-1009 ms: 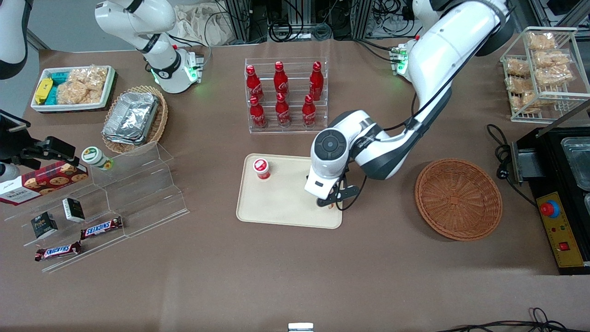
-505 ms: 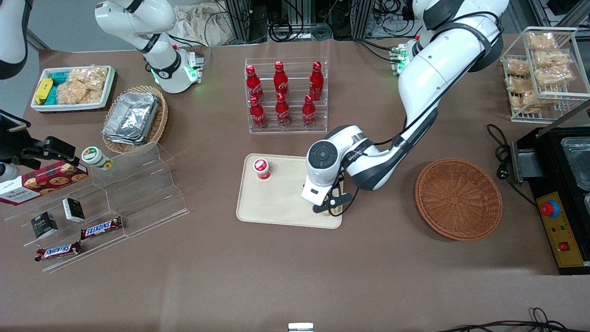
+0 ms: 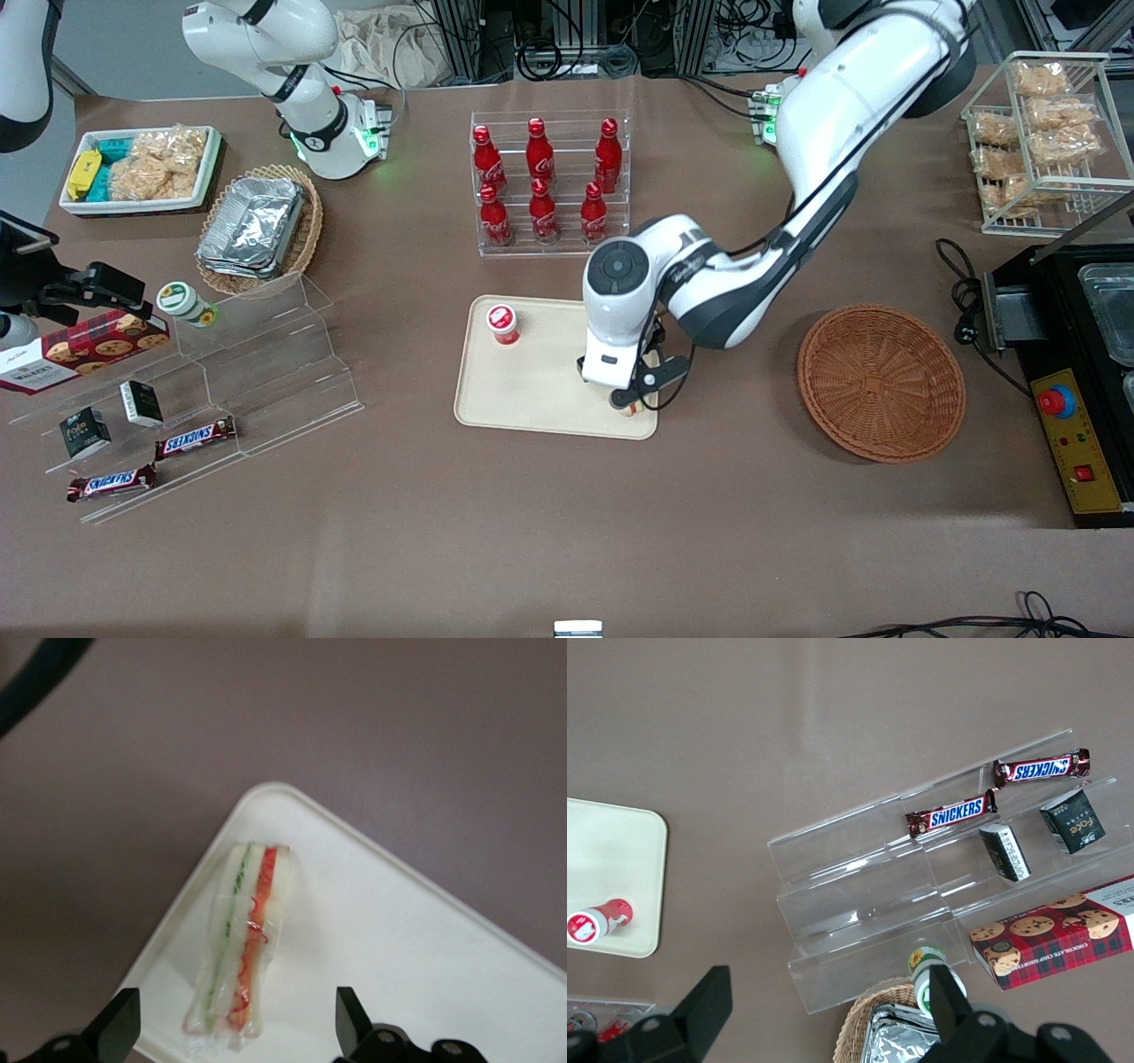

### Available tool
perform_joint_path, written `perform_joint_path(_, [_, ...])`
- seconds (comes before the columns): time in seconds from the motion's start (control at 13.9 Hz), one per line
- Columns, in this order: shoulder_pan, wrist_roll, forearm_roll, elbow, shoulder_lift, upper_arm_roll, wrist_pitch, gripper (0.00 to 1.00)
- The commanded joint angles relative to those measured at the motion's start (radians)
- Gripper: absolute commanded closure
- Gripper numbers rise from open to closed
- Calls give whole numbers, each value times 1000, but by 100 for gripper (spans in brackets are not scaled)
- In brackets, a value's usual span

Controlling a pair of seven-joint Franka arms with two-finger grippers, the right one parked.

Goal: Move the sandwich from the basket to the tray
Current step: 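Raise the open left gripper away from the tray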

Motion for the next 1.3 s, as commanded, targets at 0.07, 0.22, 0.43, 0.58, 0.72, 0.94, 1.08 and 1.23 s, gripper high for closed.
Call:
perform_joint_path(0.07, [57,-51,-49,-20,-224,10,-123,0])
perform_joint_path(0.22, [109,-34,-122,-24,-307,10,-144,0])
perform_joint_path(0.43, [175,7,-165,-26,-356,7,-145,0])
perform_joint_path(0.58, [241,157,-228,-24,-388,7,-185,0])
perform_joint_path(0.72, [327,350,-309,-29,-442,8,-231,0])
perform_joint_path(0.94, [442,628,-386,-35,-489,16,-317,0])
perform_joint_path(1.08, [427,739,-412,-44,-516,95,-328,0])
perform_joint_path(1.23, [342,881,-475,-76,-565,263,-317,0])
